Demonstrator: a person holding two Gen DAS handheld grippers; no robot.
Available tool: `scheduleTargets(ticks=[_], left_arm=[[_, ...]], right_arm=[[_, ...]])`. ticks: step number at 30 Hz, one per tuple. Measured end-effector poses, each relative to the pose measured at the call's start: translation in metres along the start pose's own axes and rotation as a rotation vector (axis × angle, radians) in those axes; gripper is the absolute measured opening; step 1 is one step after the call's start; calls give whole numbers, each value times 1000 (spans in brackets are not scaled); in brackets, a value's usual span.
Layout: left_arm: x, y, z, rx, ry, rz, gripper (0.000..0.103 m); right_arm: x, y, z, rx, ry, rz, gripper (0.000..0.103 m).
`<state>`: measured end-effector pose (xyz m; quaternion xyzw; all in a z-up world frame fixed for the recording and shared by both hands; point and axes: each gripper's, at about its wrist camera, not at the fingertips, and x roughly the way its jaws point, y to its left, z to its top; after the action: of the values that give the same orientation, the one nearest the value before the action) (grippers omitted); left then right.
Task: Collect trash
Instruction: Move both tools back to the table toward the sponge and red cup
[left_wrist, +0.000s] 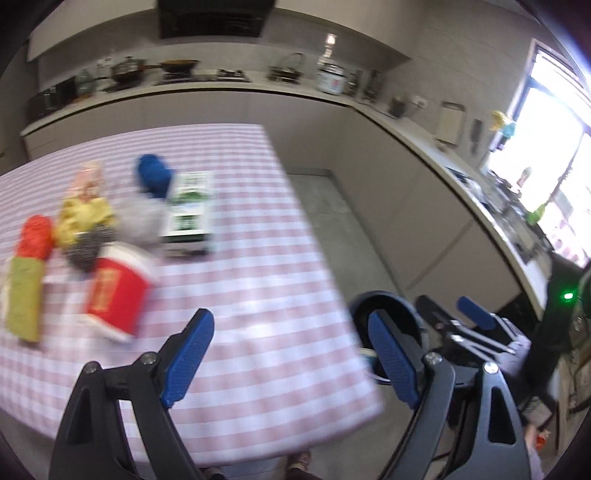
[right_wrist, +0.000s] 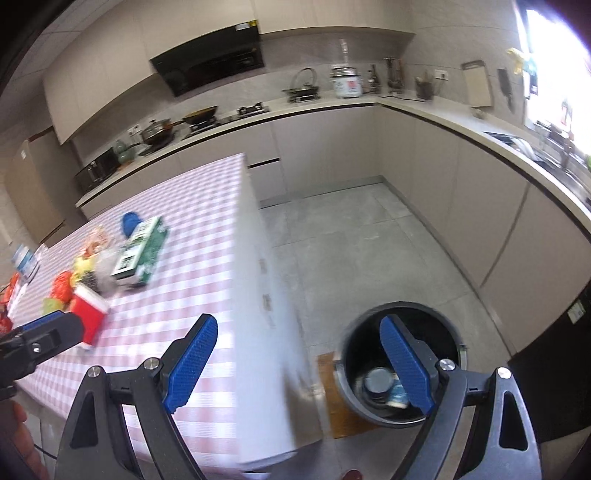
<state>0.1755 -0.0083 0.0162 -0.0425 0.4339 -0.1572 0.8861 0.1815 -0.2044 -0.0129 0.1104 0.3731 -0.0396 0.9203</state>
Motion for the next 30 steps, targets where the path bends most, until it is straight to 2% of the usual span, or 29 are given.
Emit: scheduleTargets(ticks=[4,13,21,30], left_arm=[[-10,52,-7,-28,-28,95,87],[-32,139,-11,-63,-85,225,87],[-39,193,-17,-72,-84,272,87],[-38,241,-19,-92,-68,289,87]], right_arm=[[8,40,-5,-37,12,41,91],[24,139,-13,-97,13,121,94],[33,200,-23,-122,30,152,96],[47,243,-26,-137,57,166,98]])
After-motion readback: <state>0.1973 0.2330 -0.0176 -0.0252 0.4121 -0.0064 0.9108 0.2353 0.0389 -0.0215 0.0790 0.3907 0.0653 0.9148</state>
